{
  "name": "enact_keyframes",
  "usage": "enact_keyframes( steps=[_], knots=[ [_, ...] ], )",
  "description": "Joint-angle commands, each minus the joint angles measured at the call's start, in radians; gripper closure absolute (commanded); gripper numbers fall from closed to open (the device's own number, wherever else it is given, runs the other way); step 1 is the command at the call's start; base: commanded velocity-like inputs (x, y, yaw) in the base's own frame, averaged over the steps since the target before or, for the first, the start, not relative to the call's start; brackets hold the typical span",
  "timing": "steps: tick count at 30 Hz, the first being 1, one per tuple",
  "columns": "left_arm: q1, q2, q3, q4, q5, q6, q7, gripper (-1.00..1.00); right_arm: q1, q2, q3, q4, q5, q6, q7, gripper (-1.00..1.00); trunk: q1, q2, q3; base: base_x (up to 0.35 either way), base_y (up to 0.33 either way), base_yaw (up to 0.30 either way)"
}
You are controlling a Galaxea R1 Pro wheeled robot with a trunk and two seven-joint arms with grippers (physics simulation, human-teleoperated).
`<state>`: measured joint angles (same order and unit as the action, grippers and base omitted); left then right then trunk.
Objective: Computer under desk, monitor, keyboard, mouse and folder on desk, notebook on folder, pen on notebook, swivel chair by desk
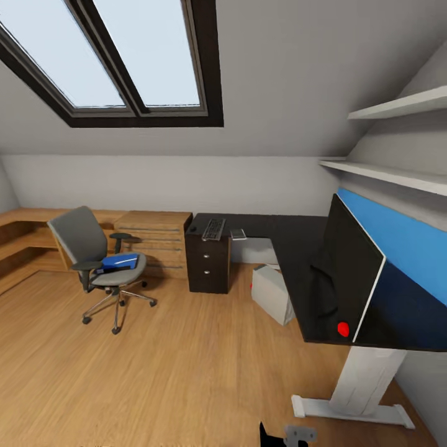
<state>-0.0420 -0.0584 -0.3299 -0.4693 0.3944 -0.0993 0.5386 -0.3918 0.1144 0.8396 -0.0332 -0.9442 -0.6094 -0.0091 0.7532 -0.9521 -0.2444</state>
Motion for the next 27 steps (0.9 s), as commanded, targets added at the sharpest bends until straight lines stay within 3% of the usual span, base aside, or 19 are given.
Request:
enact_keyframes(
  steps=[1,10,27],
  knots=[
    [-0.001,0.001,-0.008,0.0,0.011,-0.006,0.006,-1.0,-0.001,0.001,0.008,0.001,-0.008,-0.003,-0.001,-1.0,0.0,-0.001,-0.001,-0.24,-0.209,-0.264],
    [-0.001,0.0,-0.009,0.0,0.009,-0.006,0.006,-1.0,-0.001,0.002,0.009,0.001,-0.008,-0.003,-0.002,-1.0,0.0,-0.001,-0.003,-0.08,-0.301,-0.218],
    [0.0,0.0,-0.009,0.001,0.009,-0.007,0.006,-1.0,-0.001,0.002,0.009,0.001,-0.008,-0.001,-0.002,-1.0,0.0,-0.001,-0.003,-0.003,-0.344,-0.019]
  ],
)
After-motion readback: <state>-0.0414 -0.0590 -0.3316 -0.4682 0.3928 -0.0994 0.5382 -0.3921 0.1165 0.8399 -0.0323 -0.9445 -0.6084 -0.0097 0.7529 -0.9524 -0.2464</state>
